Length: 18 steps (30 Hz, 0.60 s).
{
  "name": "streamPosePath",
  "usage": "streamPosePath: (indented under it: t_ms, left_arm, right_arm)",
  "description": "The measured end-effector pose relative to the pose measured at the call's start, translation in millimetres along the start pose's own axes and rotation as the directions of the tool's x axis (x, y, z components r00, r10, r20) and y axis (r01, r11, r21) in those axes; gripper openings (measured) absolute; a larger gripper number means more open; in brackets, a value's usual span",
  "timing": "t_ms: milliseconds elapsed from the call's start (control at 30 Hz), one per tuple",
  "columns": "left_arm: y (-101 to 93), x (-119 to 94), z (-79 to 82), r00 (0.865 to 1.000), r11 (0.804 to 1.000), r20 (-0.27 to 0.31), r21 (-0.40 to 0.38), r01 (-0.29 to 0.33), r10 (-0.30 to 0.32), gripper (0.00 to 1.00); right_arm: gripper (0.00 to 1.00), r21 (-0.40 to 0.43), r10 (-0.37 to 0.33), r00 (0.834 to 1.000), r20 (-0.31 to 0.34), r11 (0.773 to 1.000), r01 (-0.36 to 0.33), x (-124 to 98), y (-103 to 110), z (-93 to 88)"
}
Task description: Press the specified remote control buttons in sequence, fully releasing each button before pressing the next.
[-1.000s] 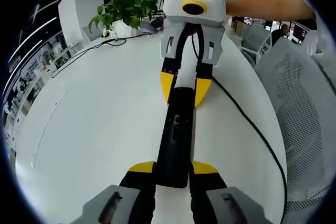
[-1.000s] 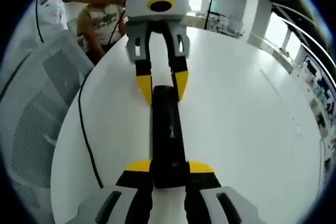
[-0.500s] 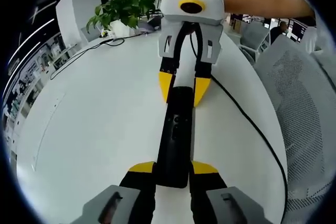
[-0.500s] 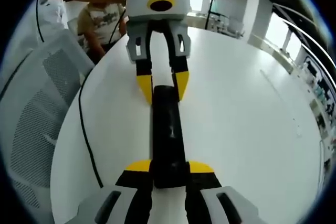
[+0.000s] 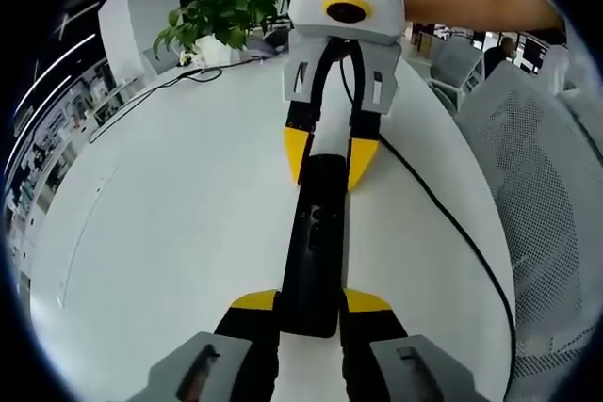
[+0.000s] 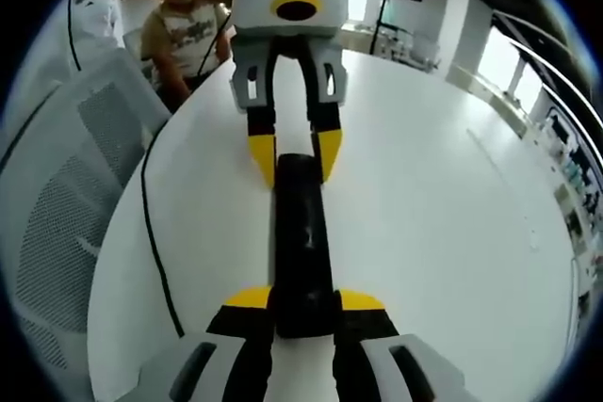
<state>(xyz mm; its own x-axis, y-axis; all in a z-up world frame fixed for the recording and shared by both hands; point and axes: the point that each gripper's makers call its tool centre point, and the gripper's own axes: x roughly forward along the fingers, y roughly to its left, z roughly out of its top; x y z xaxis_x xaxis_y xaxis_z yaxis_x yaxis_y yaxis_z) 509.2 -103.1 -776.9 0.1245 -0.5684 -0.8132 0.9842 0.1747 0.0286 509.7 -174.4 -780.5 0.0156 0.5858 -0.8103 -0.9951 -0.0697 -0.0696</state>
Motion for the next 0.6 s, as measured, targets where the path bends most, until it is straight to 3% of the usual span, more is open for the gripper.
streamPosePath:
  t_ms: [233,333,600]
  left_arm:
    - [0.0,0.1,0.0,1.000,1.000,-0.001,-0.002,0.000,0.000,0.23]
    - [-0.3,0.2,0.1,1.000,1.000,0.001,-0.002,0.001,-0.001,0.23]
    - [-0.1,0.4,0.2,1.000,1.000,-0.002,0.000,0.004,-0.004,0.23]
  right_arm:
    - [0.21,-0.009,-0.003,1.000,0.003,1.000,0.003,-3.0,-0.1,0.7]
    - [0.23,0.009,-0.011,0.999,0.038,1.000,0.010,-7.6,-1.2,8.3]
    - [0.23,-0.015,-0.035,0.998,0.050,0.999,0.036,-21.5,-5.6,15.9]
